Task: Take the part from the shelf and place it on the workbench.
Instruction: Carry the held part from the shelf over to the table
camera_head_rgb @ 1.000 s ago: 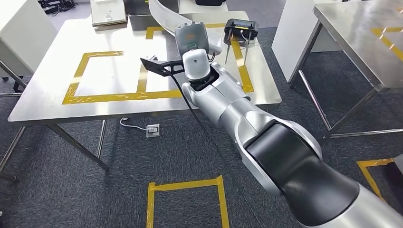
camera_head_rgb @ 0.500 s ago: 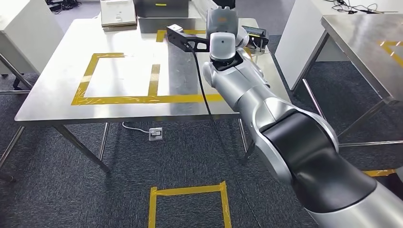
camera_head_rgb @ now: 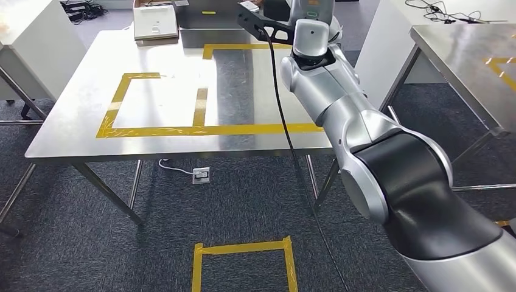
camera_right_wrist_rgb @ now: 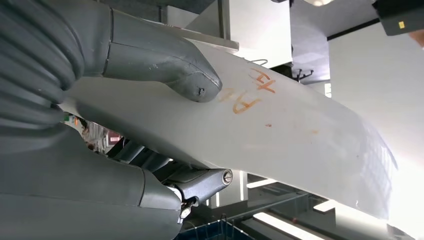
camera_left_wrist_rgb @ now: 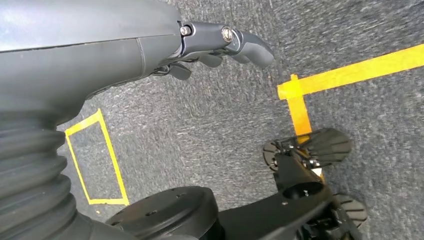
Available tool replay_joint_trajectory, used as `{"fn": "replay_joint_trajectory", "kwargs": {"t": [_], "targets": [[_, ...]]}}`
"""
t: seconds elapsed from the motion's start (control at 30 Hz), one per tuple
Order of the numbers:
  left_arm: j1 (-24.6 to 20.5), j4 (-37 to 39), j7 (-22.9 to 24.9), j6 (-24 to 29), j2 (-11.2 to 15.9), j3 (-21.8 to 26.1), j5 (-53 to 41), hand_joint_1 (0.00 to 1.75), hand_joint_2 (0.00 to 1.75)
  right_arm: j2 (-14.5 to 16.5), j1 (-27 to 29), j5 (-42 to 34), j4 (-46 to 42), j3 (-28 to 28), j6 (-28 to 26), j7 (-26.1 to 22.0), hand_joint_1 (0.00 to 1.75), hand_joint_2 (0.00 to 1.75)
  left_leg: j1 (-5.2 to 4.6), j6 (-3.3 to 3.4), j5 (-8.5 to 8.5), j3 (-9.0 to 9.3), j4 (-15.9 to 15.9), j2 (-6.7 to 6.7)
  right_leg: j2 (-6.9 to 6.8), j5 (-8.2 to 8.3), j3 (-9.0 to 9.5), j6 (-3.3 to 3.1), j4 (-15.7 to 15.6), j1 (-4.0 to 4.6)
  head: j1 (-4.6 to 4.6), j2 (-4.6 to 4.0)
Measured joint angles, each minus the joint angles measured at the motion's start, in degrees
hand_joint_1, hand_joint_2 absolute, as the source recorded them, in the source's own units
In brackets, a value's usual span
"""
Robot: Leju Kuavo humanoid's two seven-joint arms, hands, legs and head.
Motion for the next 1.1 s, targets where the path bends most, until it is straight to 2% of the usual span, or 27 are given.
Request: {"fn": "replay_joint_trajectory", "kwargs": {"t": [0.03,0.07,0.1,0.13,0.17,0.2,0.23,0.27,0.3,0.33,0.37,0.47,0.63,0.73,0.87,1.1], "targets": [[0.05,-0.01,-0.02,0.01,-0.01,0.04,0.01,0.00,1.75,-0.05,0.07,0.09,0.01,-0.02,0.05,-0.12,1.75,1.75,0.08,-0.17,-0.04,0.24,0.05,0.08,0.01,-1.38,-1.99,0.18,3.47,-0.13,-0.01,0.00],[0.15,-0.01,-0.03,0.01,-0.02,0.10,0.01,0.00,1.75,-0.11,0.22,0.17,0.01,-0.04,0.14,-0.19,1.75,1.75,0.21,-0.47,-0.18,0.49,0.12,0.09,0.00,-1.91,-3.43,0.33,5.62,-0.29,-0.01,0.00],[0.28,-0.01,-0.04,0.01,-0.04,0.17,0.02,0.00,1.75,-0.17,0.36,0.24,0.02,-0.07,0.22,-0.25,1.75,1.75,0.42,-0.88,-0.40,0.76,0.24,0.08,-0.02,-1.35,-3.96,0.38,5.78,-0.49,0.01,0.00],[0.41,-0.01,-0.04,0.01,-0.05,0.23,0.03,0.00,1.75,-0.20,0.44,0.28,0.02,-0.08,0.28,-0.32,1.75,1.75,0.71,-1.33,-0.74,1.06,0.42,0.07,-0.05,0.30,-3.38,0.40,3.72,-0.73,0.01,0.00],[0.50,-0.01,-0.04,0.01,-0.05,0.28,0.03,0.00,1.75,-0.22,0.45,0.32,0.02,-0.09,0.32,-0.36,1.75,1.75,0.98,-1.87,-1.17,1.32,0.69,0.06,-0.09,2.78,-1.89,0.51,-0.15,-1.02,0.02,0.00],[0.53,-0.01,-0.05,0.00,-0.01,0.31,0.05,0.00,1.75,-0.28,0.43,0.37,0.02,-0.09,0.32,-0.42,1.75,1.75,1.19,-2.49,-1.63,1.49,1.02,0.08,-0.09,4.48,-0.42,0.74,-3.93,-1.17,0.03,0.00],[0.50,-0.02,-0.04,0.00,0.04,0.33,0.10,0.00,1.75,-0.34,0.40,0.45,0.03,-0.10,0.34,-0.50,1.75,1.75,1.32,-3.11,-2.02,1.49,1.34,0.08,-0.11,5.24,0.74,0.67,-6.80,-1.22,0.05,0.00],[0.48,-0.02,-0.03,0.00,0.06,0.36,0.16,0.00,1.75,-0.38,0.49,0.52,0.04,-0.10,0.36,-0.55,1.75,1.75,1.30,-3.68,-2.33,1.42,1.58,0.07,-0.07,5.64,1.36,0.41,-8.40,-1.16,0.07,0.00],[0.51,-0.02,-0.03,0.00,0.07,0.38,0.22,0.00,1.75,-0.44,0.68,0.59,0.05,-0.11,0.38,-0.61,1.75,1.75,1.28,-4.16,-2.53,1.35,1.71,0.02,-0.05,5.24,1.44,-0.10,-8.64,-1.06,0.10,0.00],[0.58,-0.01,-0.01,-0.01,0.06,0.40,0.27,0.00,1.75,-0.47,0.90,0.65,0.06,-0.13,0.37,-0.66,1.75,1.75,1.24,-4.28,-2.63,1.36,1.71,-0.05,-0.05,5.29,1.49,-0.72,-8.61,-1.05,0.12,0.00],[0.68,-0.01,0.01,-0.01,0.04,0.42,0.30,0.00,1.75,-0.51,1.12,0.69,0.06,-0.14,0.33,-0.76,1.75,1.75,1.18,-4.14,-2.69,1.49,1.57,-0.11,0.02,5.68,1.50,-1.00,-8.59,-1.10,0.12,0.00],[0.68,-0.02,0.01,-0.01,0.08,0.46,0.30,0.00,1.75,-0.54,1.41,0.81,0.04,-0.15,0.11,-1.28,1.75,1.75,1.05,-3.48,-2.63,2.09,0.81,-0.16,0.42,5.48,1.50,-1.38,-8.61,-1.27,0.08,0.00],[0.48,-0.01,-0.03,-0.01,-0.04,0.53,0.30,0.00,1.75,-0.51,1.52,1.01,0.04,-0.15,0.04,-1.54,1.75,1.75,1.04,-3.57,-2.60,2.82,-0.04,-0.05,0.86,5.01,1.62,-2.08,-8.63,-1.12,0.10,0.00],[0.41,-0.02,-0.02,-0.02,-0.14,0.61,0.30,0.00,1.75,-0.51,1.52,1.19,0.04,-0.15,0.05,-1.62,1.75,1.75,1.10,-3.95,-2.77,3.04,-0.43,0.03,0.88,4.90,1.66,-2.24,-8.62,-0.98,0.12,0.00],[0.41,-0.01,0.10,-0.01,-0.26,0.67,0.30,0.00,1.75,-0.44,1.51,1.26,0.04,-0.15,0.05,-1.78,1.75,1.75,1.25,-5.43,-2.80,3.09,-0.51,0.02,0.80,4.89,1.82,-2.25,-8.64,-0.87,0.13,0.00],[0.42,-0.01,0.13,0.00,-0.31,0.67,0.30,0.00,1.75,-0.07,1.50,1.49,0.04,-0.15,0.10,-2.01,1.75,1.75,1.21,-5.53,-2.80,3.38,-0.38,-0.04,0.74,5.11,2.66,-1.91,-9.22,-0.78,0.14,0.00]]}}
